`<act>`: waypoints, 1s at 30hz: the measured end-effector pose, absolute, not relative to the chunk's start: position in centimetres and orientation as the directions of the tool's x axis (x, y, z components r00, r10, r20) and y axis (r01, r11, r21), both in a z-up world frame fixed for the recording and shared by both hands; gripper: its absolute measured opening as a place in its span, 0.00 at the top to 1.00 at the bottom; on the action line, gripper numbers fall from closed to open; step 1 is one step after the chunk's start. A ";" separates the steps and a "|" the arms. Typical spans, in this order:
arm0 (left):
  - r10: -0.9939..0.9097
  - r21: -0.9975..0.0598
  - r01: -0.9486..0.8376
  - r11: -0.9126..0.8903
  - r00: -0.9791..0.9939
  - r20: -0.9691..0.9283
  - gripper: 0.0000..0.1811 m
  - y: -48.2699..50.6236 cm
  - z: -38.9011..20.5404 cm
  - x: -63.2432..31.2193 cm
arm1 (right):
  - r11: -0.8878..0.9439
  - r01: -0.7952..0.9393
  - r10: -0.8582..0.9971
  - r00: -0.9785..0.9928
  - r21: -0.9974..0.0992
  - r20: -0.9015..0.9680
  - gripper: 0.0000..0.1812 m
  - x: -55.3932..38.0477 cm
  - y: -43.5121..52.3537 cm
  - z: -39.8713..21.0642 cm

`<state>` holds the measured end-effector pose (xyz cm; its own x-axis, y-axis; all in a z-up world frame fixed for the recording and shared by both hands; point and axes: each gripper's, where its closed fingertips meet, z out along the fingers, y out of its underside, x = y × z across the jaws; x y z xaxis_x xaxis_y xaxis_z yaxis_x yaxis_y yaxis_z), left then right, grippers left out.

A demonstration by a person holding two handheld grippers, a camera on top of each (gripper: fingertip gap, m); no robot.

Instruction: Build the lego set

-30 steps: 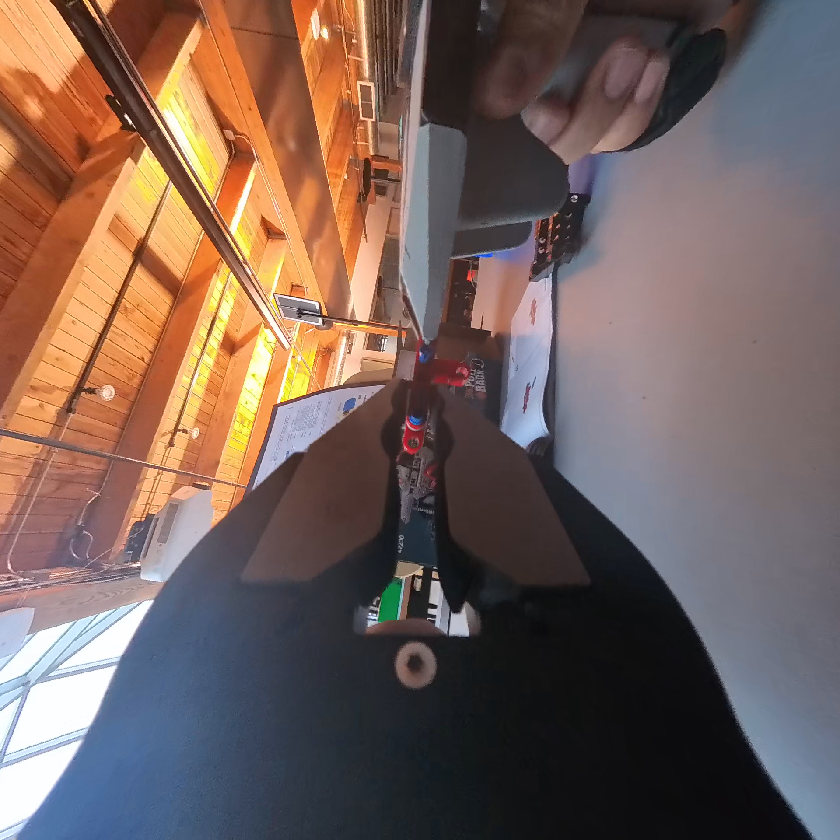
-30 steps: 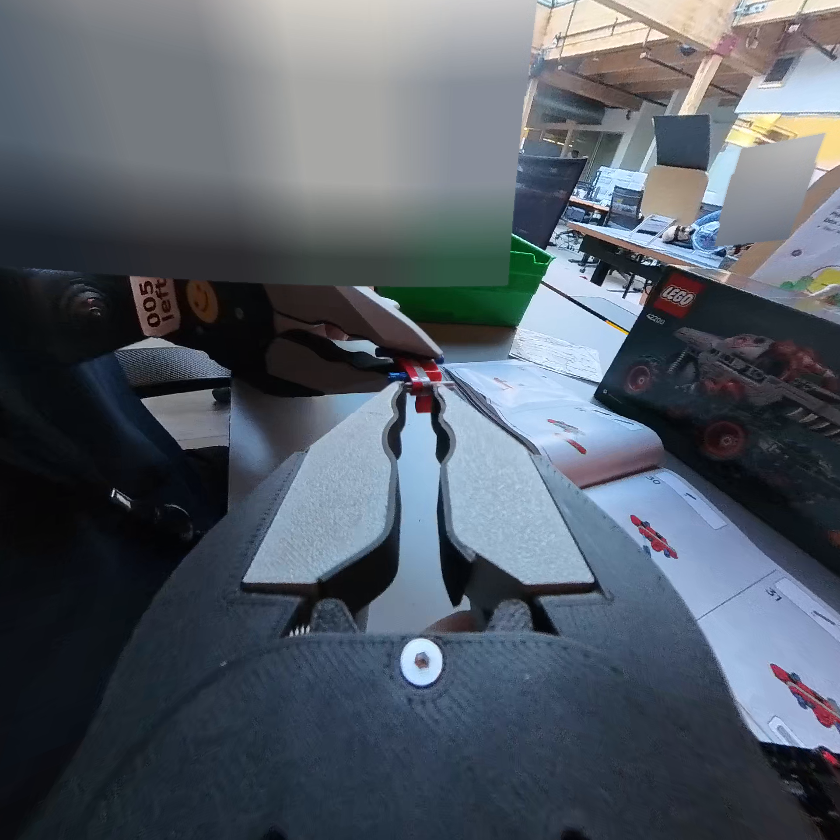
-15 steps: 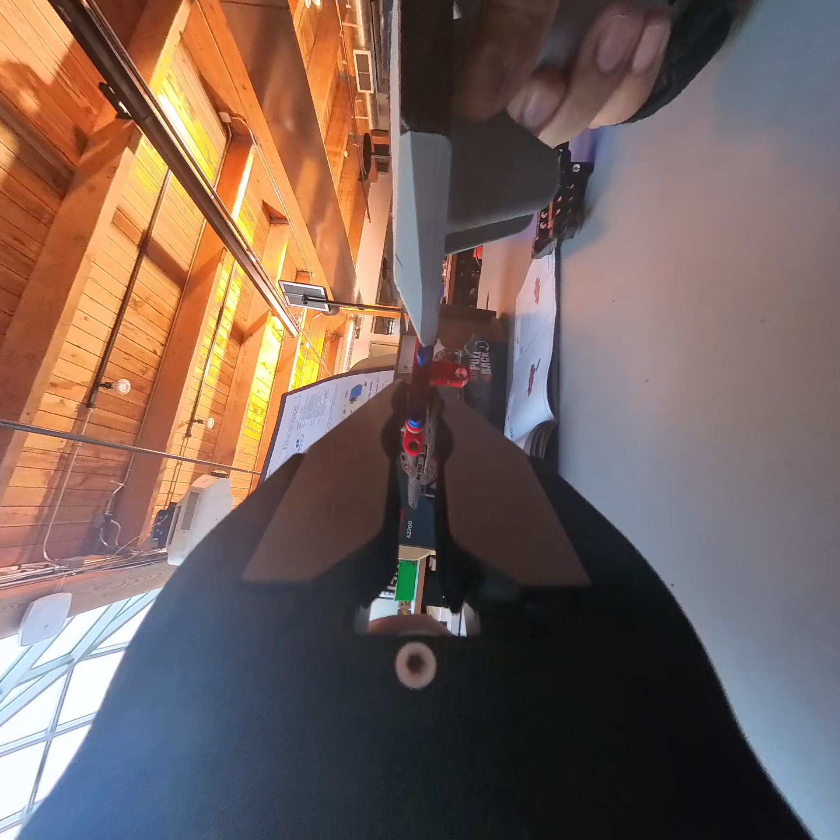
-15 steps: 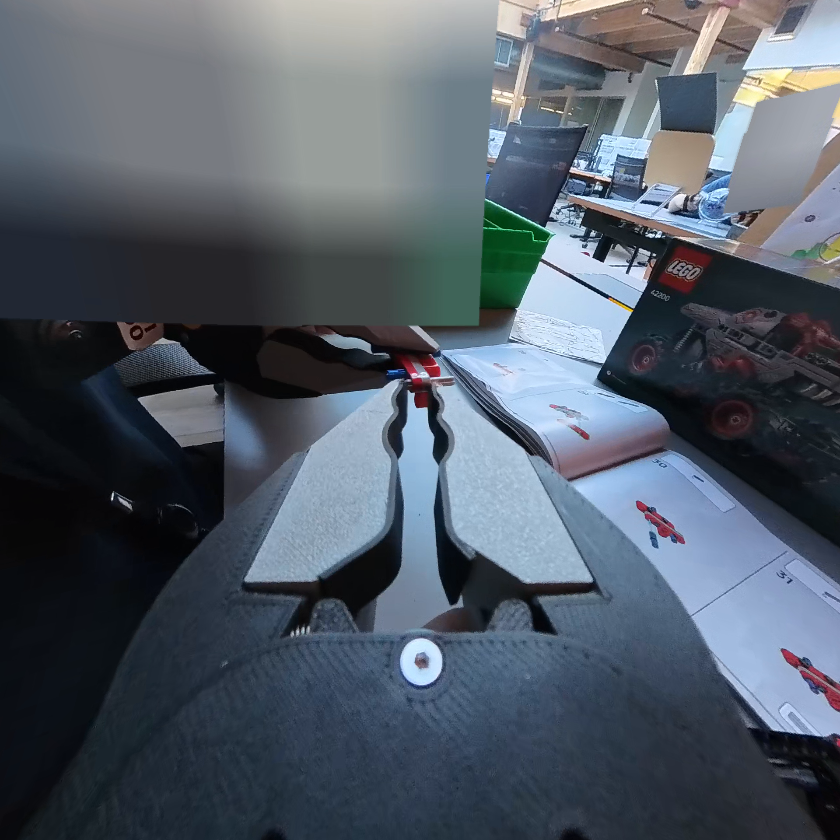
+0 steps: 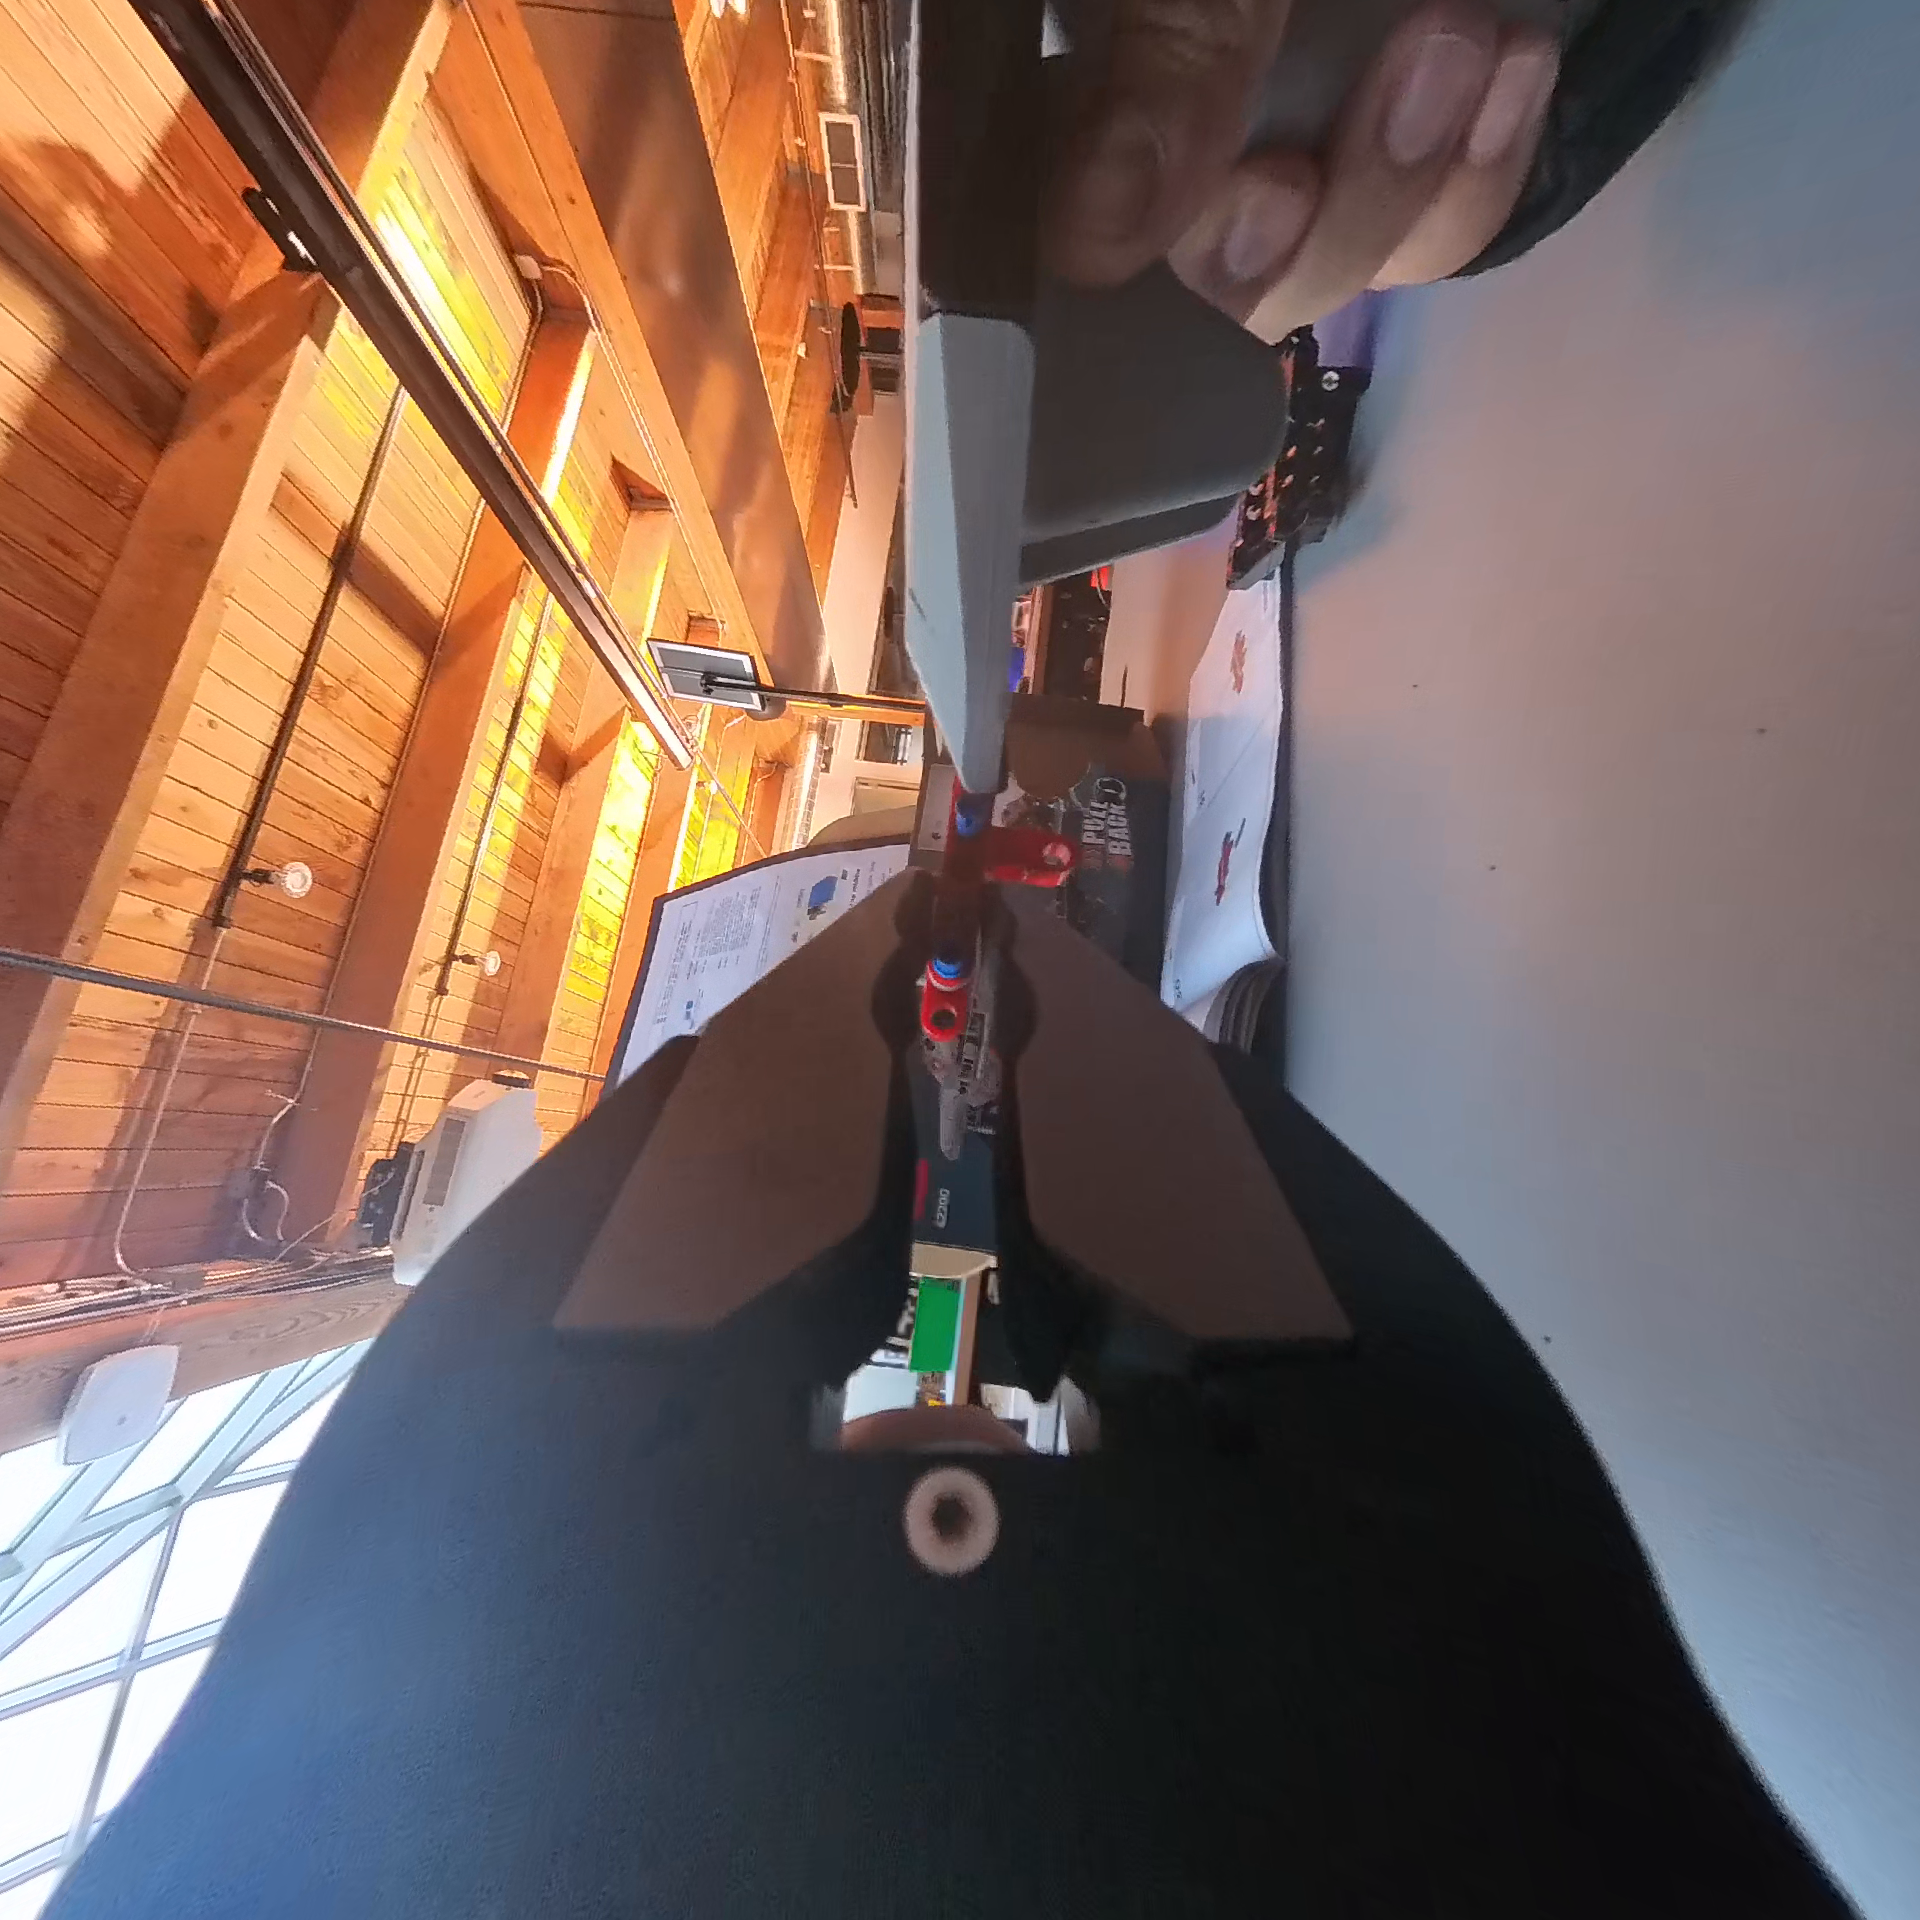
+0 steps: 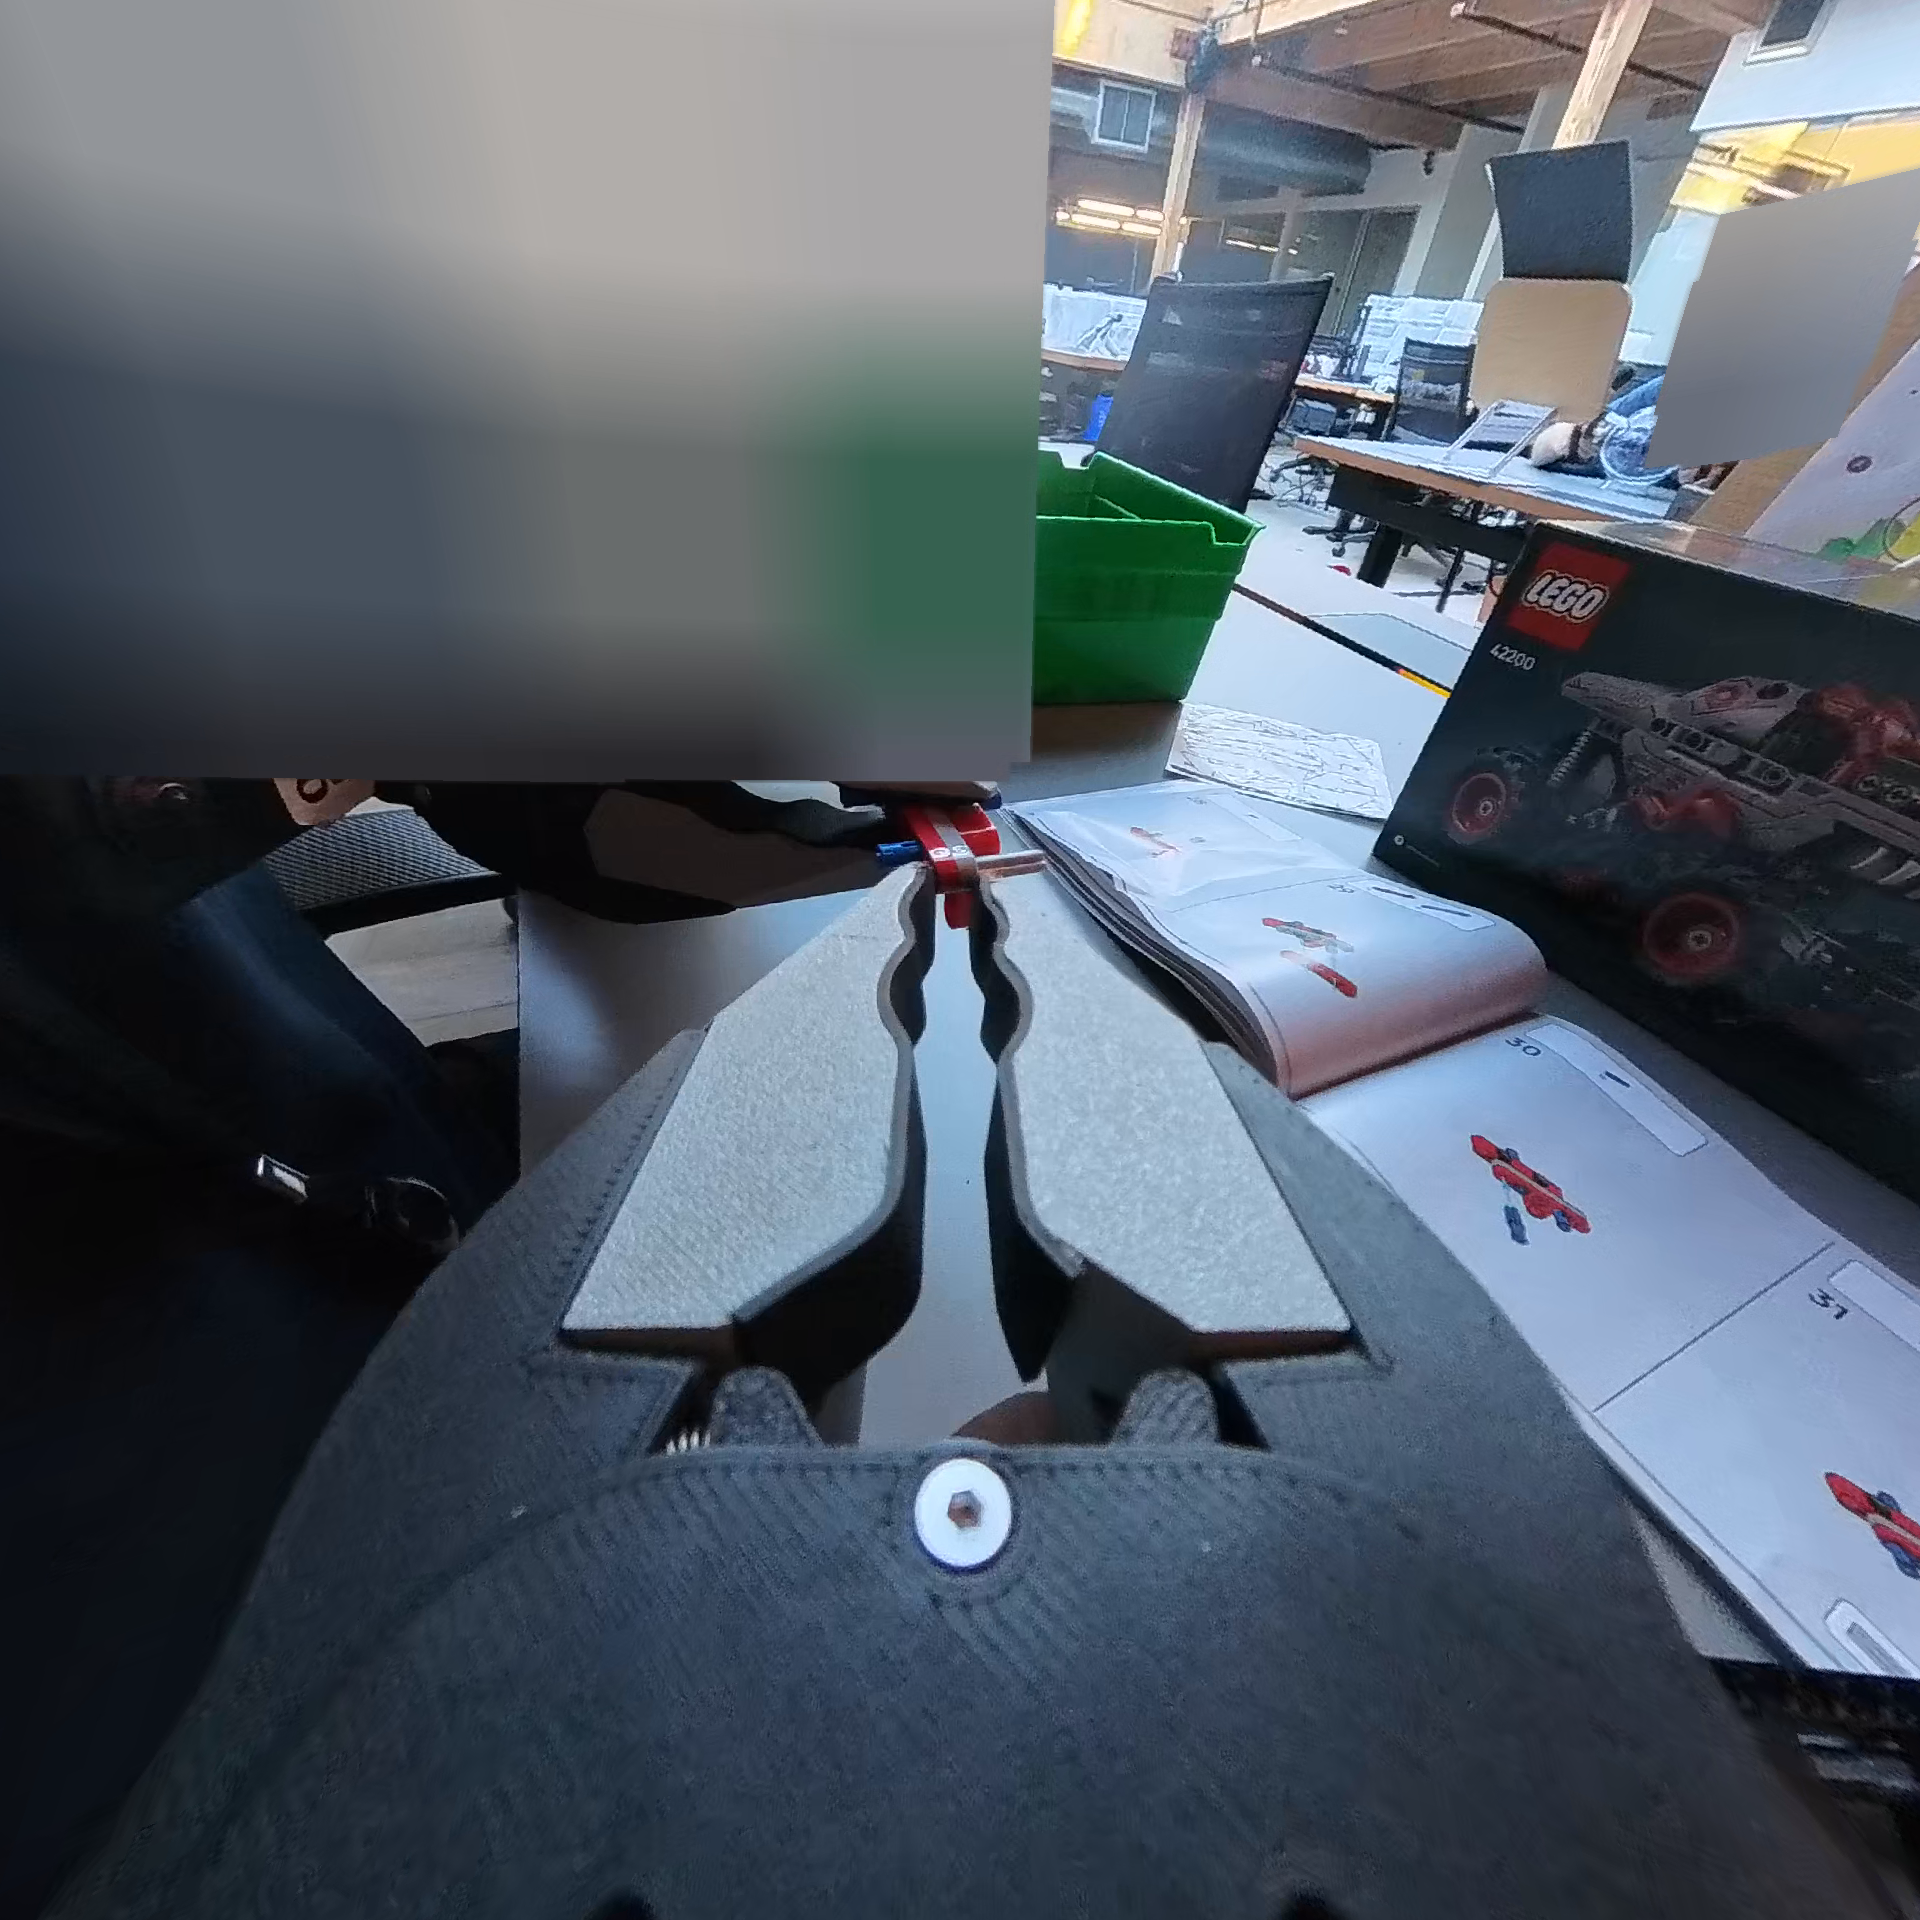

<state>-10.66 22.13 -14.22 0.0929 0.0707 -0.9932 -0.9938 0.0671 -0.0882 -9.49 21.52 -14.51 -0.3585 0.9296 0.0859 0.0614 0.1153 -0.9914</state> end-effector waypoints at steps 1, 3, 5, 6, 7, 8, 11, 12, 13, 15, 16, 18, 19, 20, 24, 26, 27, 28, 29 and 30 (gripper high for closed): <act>0.073 -0.085 -0.994 0.065 0.090 -0.993 0.97 22.1 -14.2 -10.7 | 0.110 0.061 0.929 -0.362 -0.992 0.080 0.98 -9.5 21.5 -14.5; 0.075 -0.079 -0.995 0.067 0.084 -0.994 0.97 22.1 -14.2 -10.7 | 0.096 0.066 0.926 -0.372 -0.993 0.065 0.98 -9.5 21.5 -14.5; 0.078 -0.075 -0.995 0.069 0.080 -0.994 0.97 22.1 -14.2 -10.7 | 0.062 0.071 0.921 -0.389 -0.996 0.030 0.98 -9.5 21.4 -14.5; 0.088 -0.065 -0.995 0.071 0.071 -0.994 0.97 22.1 -14.1 -10.6 | 0.036 0.074 0.915 -0.403 -0.997 0.003 0.98 -9.4 21.4 -14.4; 0.099 -0.055 -0.996 0.072 0.062 -0.993 0.97 22.1 -14.0 -10.6 | 0.010 0.075 0.909 -0.416 -0.997 -0.022 0.98 -9.4 21.3 -14.3; 0.104 -0.048 -0.996 0.069 0.055 -0.993 0.97 22.1 -14.0 -10.6 | -0.010 0.078 0.904 -0.425 -0.997 -0.043 0.98 -9.3 21.3 -14.3; 0.106 -0.034 -0.997 0.062 0.040 -0.994 0.97 22.1 -14.1 -10.8 | -0.042 0.095 0.903 -0.423 -0.995 -0.078 0.98 -9.5 21.3 -14.3; 0.092 -0.037 -0.998 0.053 0.042 -0.995 0.97 22.3 -14.3 -11.0 | -0.056 0.108 0.907 -0.410 -0.993 -0.096 0.98 -9.6 21.5 -14.5; 0.063 -0.045 -0.998 0.049 0.049 -0.997 0.97 22.6 -14.8 -11.2 | -0.076 0.135 0.912 -0.391 -0.988 -0.123 0.98 -9.8 21.7 -14.7; -0.013 -0.086 -0.994 0.064 0.085 -0.996 0.96 23.0 -15.9 -11.1 | -0.096 0.195 0.912 -0.375 -0.976 -0.165 0.98 -9.7 22.1 -15.5; -0.061 -0.105 -0.994 0.032 0.103 -0.993 0.96 23.3 -16.6 -11.6 | -0.091 0.217 0.913 -0.372 -0.972 -0.169 0.94 -9.5 22.2 -15.7; -0.132 -0.130 -0.991 -0.042 0.134 -0.982 0.96 23.9 -17.6 -13.1 | -0.058 0.227 0.939 -0.317 -0.972 -0.130 0.84 -8.8 23.2 -15.9; -0.198 -0.161 -0.985 -0.056 0.169 -0.965 0.97 23.9 -18.5 -13.5 | -0.015 0.242 0.960 -0.267 -0.970 -0.081 0.83 -8.5 24.0 -16.2; -0.261 -0.198 -0.977 -0.077 0.212 -0.942 0.97 23.8 -19.2 -13.8 | 0.046 0.270 0.978 -0.210 -0.962 -0.013 0.81 -8.1 25.0 -16.8; -0.367 -0.196 -0.970 -0.144 0.236 -0.900 0.96 23.3 -20.3 -14.7 | 0.260 0.510 0.962 -0.063 -0.820 0.266 0.75 -6.2 28.3 -20.7; -0.470 -0.205 -0.960 -0.192 0.274 -0.839 0.85 22.8 -21.6 -14.7 | 0.306 0.589 0.919 0.023 -0.748 0.394 0.76 -5.8 30.3 -21.3; -0.474 -0.229 -0.950 -0.211 0.305 -0.826 0.79 22.8 -21.6 -14.6 | 0.324 0.604 0.889 0.068 -0.728 0.452 0.74 -5.9 31.1 -21.2; -0.475 -0.252 -0.942 -0.220 0.329 -0.816 0.74 22.7 -21.5 -14.5 | 0.346 0.614 0.862 0.091 -0.709 0.499 0.71 -6.0 31.5 -21.0; -0.488 -0.268 -0.934 -0.236 0.352 -0.798 0.68 22.6 -21.6 -14.5 | 0.367 0.621 0.841 0.096 -0.693 0.532 0.68 -6.2 31.6 -20.9; -0.487 -0.285 -0.923 -0.257 0.378 -0.787 0.65 22.5 -21.6 -14.6 | 0.384 0.623 0.830 0.090 -0.681 0.550 0.69 -6.4 31.4 -21.0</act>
